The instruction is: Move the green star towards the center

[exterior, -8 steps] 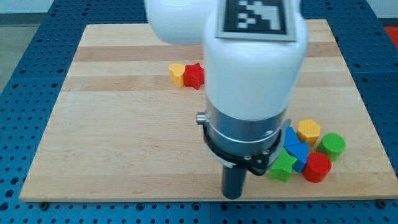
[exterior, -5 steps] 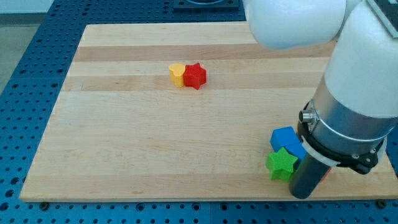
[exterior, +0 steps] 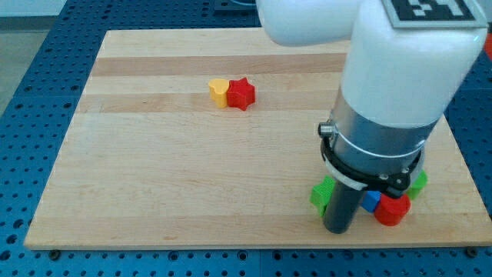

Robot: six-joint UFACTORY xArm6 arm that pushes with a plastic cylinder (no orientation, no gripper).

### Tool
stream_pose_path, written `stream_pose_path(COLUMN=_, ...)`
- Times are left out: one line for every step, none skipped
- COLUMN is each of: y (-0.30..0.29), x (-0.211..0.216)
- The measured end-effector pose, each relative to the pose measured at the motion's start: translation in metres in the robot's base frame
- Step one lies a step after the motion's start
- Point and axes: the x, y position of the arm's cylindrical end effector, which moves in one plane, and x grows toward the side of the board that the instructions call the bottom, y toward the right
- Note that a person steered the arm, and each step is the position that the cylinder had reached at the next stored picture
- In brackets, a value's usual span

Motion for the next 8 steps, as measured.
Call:
stream_pose_path(y=0.005, x=-0.013)
stream_pose_path(y=0.002, x=-0.020)
stream_pose_path(y=0.000, x=-0.027)
stream_pose_path(y=-0.002, x=-0.042)
stream_pose_path(y=-0.015, x=-0.064)
stream_pose_path(y=-0.043, x=-0.084)
stream_pose_path(y=-0.070, x=-0.105)
stream_pose_path(y=-0.073, x=-0.120)
